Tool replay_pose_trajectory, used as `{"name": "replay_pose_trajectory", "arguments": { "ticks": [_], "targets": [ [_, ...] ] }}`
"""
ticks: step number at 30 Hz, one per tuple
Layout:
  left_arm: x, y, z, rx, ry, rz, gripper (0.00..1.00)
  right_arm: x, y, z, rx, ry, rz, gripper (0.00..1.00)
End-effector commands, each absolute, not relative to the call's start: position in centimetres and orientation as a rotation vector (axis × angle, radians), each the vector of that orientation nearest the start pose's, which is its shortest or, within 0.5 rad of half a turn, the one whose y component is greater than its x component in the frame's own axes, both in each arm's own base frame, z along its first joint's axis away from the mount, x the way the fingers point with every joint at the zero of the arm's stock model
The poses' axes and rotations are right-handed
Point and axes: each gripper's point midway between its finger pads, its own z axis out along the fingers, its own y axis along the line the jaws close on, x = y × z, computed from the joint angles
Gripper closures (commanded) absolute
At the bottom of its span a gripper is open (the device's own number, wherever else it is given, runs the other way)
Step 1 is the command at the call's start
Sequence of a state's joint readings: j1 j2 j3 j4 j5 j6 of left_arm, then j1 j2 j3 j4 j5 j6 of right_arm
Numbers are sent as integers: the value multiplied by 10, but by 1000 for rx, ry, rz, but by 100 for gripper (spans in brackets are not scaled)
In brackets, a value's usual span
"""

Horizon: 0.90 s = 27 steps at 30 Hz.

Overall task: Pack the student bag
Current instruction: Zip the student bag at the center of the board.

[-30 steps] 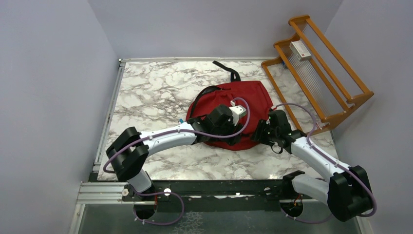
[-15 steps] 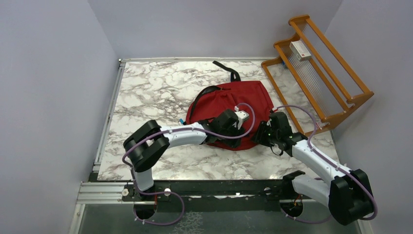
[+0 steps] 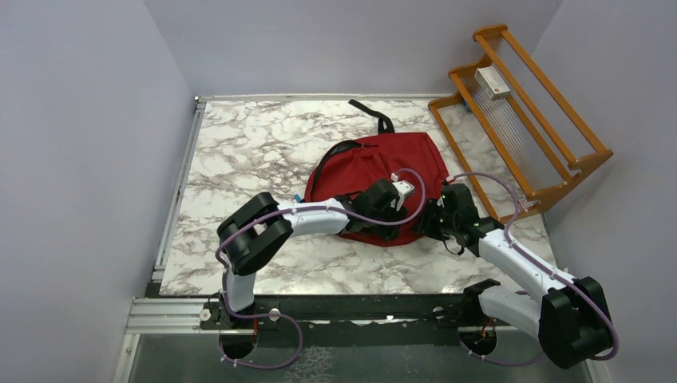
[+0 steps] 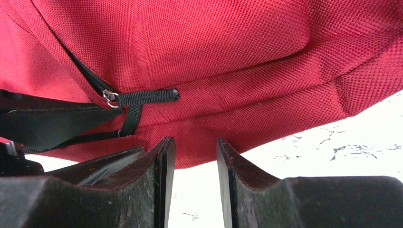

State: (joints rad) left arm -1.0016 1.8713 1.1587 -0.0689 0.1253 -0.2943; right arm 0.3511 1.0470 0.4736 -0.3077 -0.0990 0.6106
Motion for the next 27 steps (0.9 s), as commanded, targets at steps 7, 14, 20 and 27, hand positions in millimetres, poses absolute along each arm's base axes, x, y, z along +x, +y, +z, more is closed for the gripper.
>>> {"name": "replay_pose_trajectory", "arguments": {
  "ticks": [7, 14, 20, 27],
  "targets": [
    [241, -419, 36, 944, 2286, -624, 55, 223, 127, 45, 286, 2511, 549, 59],
    [240, -418, 26, 973, 2293, -583, 63, 223, 127, 46, 290, 2505, 552, 59],
    [242, -416, 33, 968, 2277, -577, 77, 223, 128, 45, 290, 2507, 558, 59],
    [243, -423, 64, 959, 2203, -635, 92, 223, 131, 50, 297, 2501, 580, 59]
  ]
}}
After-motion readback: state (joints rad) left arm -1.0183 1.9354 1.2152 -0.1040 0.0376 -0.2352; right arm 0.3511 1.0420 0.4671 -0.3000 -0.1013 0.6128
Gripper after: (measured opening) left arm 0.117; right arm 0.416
